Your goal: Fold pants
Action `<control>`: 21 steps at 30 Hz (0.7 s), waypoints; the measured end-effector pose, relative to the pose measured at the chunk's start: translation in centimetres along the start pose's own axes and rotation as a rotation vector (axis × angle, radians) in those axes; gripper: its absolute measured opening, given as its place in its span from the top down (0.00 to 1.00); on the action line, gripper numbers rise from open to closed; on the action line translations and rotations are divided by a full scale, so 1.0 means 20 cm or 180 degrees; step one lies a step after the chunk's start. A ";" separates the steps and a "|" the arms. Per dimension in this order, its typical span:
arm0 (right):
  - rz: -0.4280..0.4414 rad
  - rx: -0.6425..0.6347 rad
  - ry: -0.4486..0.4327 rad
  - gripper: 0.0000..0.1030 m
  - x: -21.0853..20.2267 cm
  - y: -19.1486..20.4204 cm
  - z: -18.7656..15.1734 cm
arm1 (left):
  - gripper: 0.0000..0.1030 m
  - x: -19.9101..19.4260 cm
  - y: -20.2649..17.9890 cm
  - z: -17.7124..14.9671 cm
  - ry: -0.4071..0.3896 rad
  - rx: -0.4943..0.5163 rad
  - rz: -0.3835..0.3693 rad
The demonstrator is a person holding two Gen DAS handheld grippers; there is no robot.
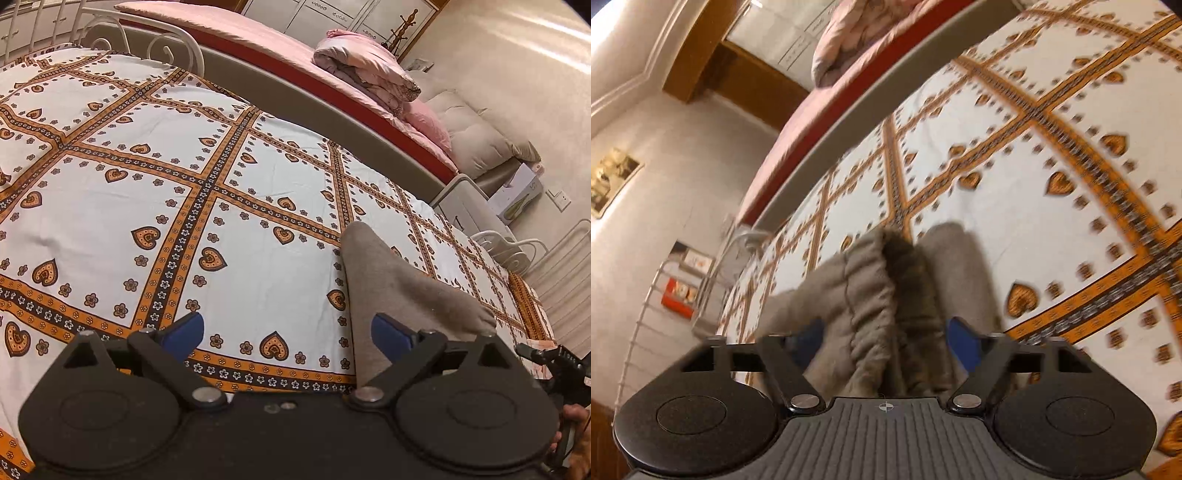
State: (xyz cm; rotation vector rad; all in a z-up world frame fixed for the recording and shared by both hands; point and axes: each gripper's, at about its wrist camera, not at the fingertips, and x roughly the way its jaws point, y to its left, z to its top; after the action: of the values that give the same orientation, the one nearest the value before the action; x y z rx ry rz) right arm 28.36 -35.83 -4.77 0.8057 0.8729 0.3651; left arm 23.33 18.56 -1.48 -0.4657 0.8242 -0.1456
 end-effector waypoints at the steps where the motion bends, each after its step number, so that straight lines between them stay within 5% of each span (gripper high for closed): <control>1: 0.0005 0.0055 0.0060 0.26 0.00 -0.02 0.01 | 0.11 0.00 0.00 0.00 0.0006 -0.0002 0.0008; 10: 0.0070 0.0180 0.0534 0.26 0.10 -0.06 -0.06 | 0.11 0.04 -0.05 -0.01 0.0048 0.0055 -0.0054; 19: 0.0313 0.0128 0.0306 0.26 0.16 0.00 -0.05 | 0.11 0.06 -0.15 -0.08 0.0146 0.0411 -0.0001; 21: 0.0138 -0.0031 0.0406 0.26 0.20 0.02 -0.04 | 0.11 0.06 -0.17 -0.10 0.0166 0.0515 0.0049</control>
State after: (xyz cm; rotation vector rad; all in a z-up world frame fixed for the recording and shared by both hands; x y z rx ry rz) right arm 30.14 -32.82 -7.04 0.7997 0.9729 0.4625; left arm 22.91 14.58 -1.88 -0.3042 0.8597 -0.2092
